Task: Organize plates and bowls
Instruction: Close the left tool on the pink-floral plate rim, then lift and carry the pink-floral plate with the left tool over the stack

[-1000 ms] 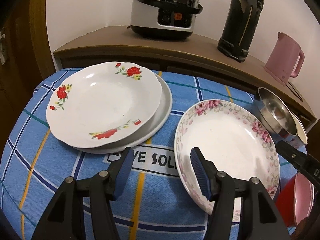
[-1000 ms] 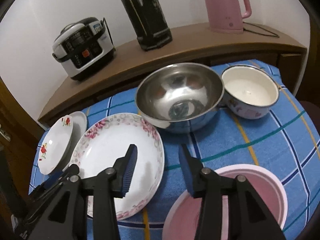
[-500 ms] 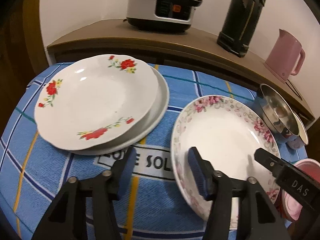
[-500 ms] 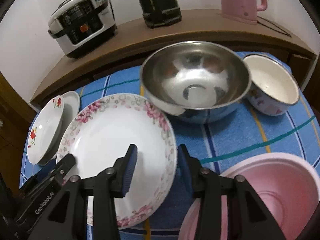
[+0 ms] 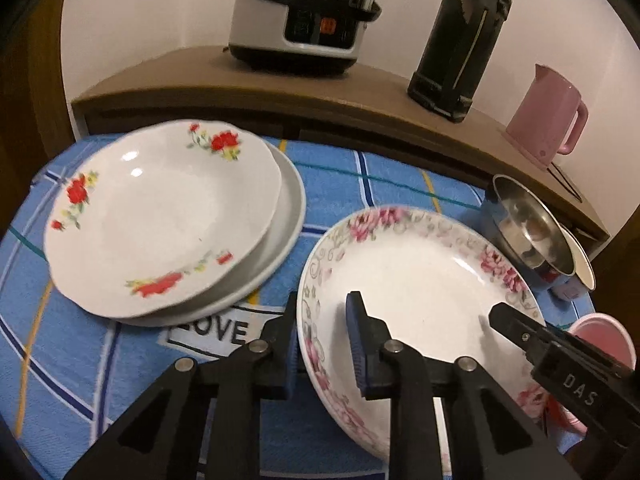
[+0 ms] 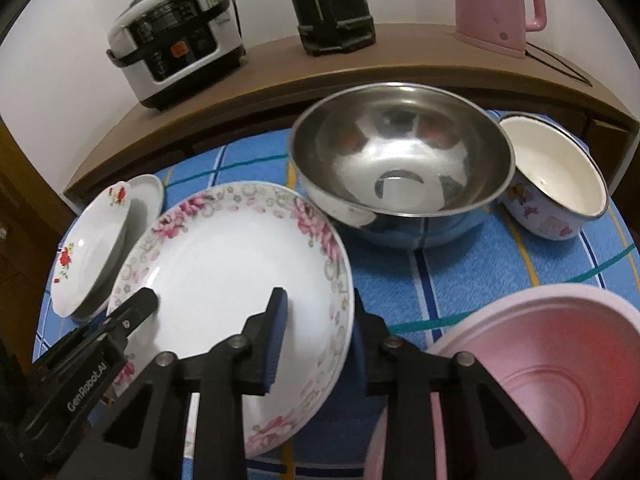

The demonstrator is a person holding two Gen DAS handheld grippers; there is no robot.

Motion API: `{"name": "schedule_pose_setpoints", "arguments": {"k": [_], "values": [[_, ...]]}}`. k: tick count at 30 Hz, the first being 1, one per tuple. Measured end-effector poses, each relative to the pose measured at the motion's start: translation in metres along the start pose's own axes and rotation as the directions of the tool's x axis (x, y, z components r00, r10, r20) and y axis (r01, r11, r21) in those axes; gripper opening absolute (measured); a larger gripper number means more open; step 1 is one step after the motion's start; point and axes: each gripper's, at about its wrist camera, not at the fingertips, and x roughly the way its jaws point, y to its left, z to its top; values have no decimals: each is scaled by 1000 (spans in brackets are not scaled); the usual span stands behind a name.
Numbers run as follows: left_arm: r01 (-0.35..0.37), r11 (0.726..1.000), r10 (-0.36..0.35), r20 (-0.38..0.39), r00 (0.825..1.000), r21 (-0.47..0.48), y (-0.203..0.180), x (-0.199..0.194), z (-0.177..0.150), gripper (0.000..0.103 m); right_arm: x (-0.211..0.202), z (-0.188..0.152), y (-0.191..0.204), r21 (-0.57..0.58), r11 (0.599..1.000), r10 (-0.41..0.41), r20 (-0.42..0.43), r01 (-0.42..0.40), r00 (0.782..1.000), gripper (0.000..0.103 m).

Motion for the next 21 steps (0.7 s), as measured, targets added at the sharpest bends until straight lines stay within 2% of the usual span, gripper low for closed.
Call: {"name": "schedule_pose_setpoints", "arguments": {"k": [5, 13, 21], "values": [[0, 1000, 1, 39, 999, -9, 3, -18, 2, 24, -17, -1, 11, -27, 999, 18, 59, -16, 998, 30], [-10, 999, 12, 51, 999, -37, 16, -33, 0, 24, -36, -7, 24, -48, 996, 79, 115, -74, 990, 30], [-32, 998, 35, 49, 998, -52, 27, -42, -11, 24, -40, -18, 34, -52, 994, 98, 102, -93, 990, 30]]}}
